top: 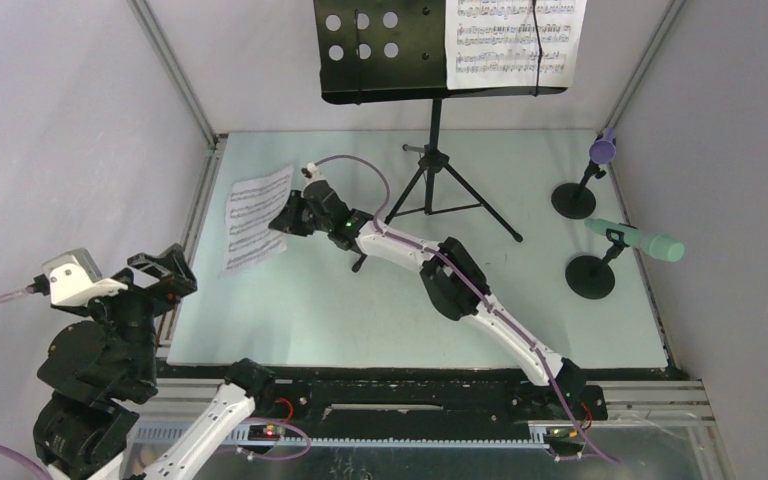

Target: Pack up the instrument practice props

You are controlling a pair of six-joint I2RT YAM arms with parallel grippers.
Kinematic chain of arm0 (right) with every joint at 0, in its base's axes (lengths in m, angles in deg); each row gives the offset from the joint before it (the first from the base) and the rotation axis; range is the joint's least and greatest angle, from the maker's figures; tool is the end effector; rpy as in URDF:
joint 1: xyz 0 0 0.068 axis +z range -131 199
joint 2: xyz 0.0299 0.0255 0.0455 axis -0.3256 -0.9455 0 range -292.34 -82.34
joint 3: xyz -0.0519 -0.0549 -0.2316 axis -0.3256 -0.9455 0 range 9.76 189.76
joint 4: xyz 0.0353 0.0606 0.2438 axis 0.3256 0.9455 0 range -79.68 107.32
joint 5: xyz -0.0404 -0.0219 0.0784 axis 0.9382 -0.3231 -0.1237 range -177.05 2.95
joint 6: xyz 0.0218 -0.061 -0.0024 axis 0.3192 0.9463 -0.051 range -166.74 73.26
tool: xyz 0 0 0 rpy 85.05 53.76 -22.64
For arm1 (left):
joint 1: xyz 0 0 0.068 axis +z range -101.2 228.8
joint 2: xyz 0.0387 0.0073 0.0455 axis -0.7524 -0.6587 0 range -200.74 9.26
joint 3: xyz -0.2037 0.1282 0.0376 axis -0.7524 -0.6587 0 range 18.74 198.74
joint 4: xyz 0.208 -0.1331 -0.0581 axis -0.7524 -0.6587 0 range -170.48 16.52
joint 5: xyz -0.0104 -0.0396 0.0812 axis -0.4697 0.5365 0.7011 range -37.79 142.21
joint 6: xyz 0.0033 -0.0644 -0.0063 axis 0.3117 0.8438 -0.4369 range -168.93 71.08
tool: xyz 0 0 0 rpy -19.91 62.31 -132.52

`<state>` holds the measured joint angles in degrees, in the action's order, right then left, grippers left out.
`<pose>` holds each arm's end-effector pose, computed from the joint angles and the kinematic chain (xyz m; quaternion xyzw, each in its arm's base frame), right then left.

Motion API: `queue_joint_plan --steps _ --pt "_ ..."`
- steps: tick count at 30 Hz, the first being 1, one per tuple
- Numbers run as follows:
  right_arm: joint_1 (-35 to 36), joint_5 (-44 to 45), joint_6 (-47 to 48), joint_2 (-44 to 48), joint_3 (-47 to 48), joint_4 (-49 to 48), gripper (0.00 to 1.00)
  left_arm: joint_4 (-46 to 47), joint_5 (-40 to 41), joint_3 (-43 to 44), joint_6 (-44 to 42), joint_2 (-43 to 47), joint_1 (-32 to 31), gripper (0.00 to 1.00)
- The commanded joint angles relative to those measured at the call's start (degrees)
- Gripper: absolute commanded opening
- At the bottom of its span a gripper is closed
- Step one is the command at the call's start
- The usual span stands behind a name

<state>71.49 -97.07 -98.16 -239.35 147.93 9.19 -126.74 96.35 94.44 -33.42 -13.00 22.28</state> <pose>0.3562 0.4785 0.1474 -0.0590 0.8040 0.5061 0.3066 0.0218 0.0285 0.4283 -0.2021 0.6768 0.0123 0.7078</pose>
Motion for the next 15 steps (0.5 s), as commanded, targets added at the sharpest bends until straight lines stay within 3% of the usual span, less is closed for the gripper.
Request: queue_joint_plan --steps 1,7,15 --pt "0.7 0.9 3.2 2.5 1.6 -1.4 0.34 0.7 -0.7 -0.7 0.3 0.3 -0.3 0.95" --pt "0.1 8.0 9.4 11.0 -5.7 5.1 0.64 0.0 -0.4 -0.3 0.4 0.6 -0.3 0.97" --pt "1.6 19.2 19.5 21.6 -13.5 13.7 0.81 -0.3 -0.3 0.8 -0.4 -0.1 -0.3 0.98"
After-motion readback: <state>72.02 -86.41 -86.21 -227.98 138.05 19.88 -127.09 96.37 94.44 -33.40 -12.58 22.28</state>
